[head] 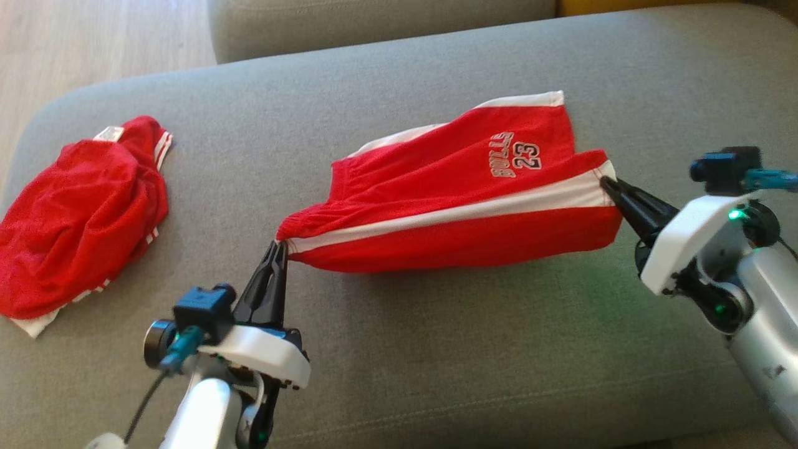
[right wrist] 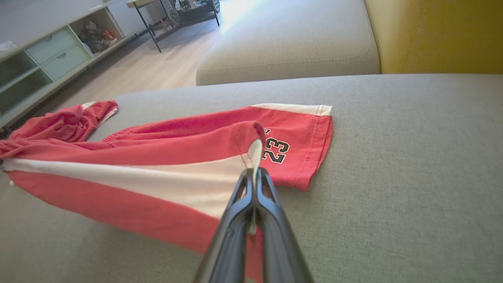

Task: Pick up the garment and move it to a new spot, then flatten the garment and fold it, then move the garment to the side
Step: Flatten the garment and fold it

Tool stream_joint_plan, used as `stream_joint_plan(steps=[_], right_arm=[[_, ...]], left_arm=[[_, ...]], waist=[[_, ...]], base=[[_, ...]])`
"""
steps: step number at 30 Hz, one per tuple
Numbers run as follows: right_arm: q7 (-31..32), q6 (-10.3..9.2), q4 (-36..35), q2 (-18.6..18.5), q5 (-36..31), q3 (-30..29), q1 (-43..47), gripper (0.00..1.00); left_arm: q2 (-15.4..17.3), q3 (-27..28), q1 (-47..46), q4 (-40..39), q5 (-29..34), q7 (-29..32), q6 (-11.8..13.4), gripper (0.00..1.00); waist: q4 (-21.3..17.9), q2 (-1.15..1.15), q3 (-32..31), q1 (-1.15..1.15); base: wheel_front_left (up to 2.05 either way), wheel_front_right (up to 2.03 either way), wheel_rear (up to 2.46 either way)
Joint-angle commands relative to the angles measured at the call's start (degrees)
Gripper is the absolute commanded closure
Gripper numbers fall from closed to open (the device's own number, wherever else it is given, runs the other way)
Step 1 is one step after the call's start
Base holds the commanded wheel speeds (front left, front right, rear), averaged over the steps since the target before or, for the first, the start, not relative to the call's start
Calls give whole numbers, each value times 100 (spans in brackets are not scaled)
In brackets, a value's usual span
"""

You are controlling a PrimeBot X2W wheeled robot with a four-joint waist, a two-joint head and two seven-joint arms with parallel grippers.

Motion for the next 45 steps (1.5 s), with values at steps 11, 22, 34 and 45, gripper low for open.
stream_joint_plan(steps=[11, 22, 34, 45], right_arm=[[-49, -2, -801, -1, 123, -826, 136, 100], [-272, -2, -1275, 547, -903, -1563, 123, 100], [-37, -2, -1884, 1184, -1960, -2455, 5, 100], [452, -2, -2824, 1730, -2837, -2695, -74, 100]], left_arm=[[21, 375, -385, -747, -1043, 52, -313, 100], [20, 572, -753, -1519, -1900, 600, -134, 100], [20, 628, -1450, -2010, -2971, 1600, 131, 100], [52, 837, -2142, -2496, -3755, 2516, 859, 100]], waist=[[-53, 0, -320, 1], [-162, 0, -380, 1], [-235, 0, -408, 1], [-399, 0, -384, 1]], base=[[0, 0, 0], [0, 0, 0], [0, 0, 0], [0, 0, 0]])
